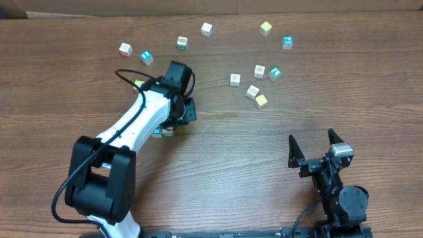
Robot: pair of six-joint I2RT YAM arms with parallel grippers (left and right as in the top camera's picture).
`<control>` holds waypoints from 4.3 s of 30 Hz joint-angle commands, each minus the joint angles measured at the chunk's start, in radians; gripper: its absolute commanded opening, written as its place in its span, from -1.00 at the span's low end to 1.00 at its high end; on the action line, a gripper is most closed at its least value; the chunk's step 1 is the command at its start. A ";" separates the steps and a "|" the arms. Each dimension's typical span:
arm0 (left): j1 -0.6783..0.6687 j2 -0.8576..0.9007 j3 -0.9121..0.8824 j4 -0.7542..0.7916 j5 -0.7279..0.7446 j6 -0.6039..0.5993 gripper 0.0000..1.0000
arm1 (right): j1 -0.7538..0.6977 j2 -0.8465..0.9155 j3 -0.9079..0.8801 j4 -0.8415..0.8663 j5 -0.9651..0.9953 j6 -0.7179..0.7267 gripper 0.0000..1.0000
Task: Form a horizontal line
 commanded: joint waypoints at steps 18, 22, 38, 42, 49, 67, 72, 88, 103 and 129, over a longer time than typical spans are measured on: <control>-0.045 0.141 0.066 -0.058 -0.054 0.004 -0.92 | 0.006 -0.012 -0.010 0.007 0.005 -0.005 1.00; -0.045 0.141 0.066 -0.059 -0.054 0.005 -0.92 | 0.006 -0.012 -0.010 0.007 0.005 -0.005 1.00; -0.045 0.141 0.117 -0.132 -0.164 0.005 -0.92 | 0.006 -0.012 -0.010 0.007 0.005 -0.005 1.00; -0.046 0.143 0.109 -0.143 -0.167 0.005 -0.92 | 0.006 -0.012 -0.010 0.007 0.005 -0.005 1.00; -0.046 0.143 0.100 -0.143 -0.180 0.005 -0.92 | 0.006 -0.012 -0.010 0.007 0.005 -0.005 1.00; -0.047 0.143 0.075 -0.143 -0.189 0.050 -0.92 | 0.006 -0.012 -0.010 0.007 0.005 -0.005 1.00; -0.047 0.143 0.075 -0.161 -0.189 0.050 -0.92 | 0.006 -0.012 -0.010 0.007 0.005 -0.005 1.00; -0.047 0.143 0.074 -0.192 -0.246 0.002 -0.90 | 0.006 -0.012 -0.010 0.007 0.005 -0.005 1.00; -0.047 0.143 0.074 -0.200 -0.249 -0.002 -0.92 | 0.006 -0.012 -0.010 0.007 0.005 -0.005 1.00; -0.047 0.143 0.074 -0.184 -0.248 0.005 -0.91 | 0.006 -0.012 -0.010 0.007 0.005 -0.005 1.00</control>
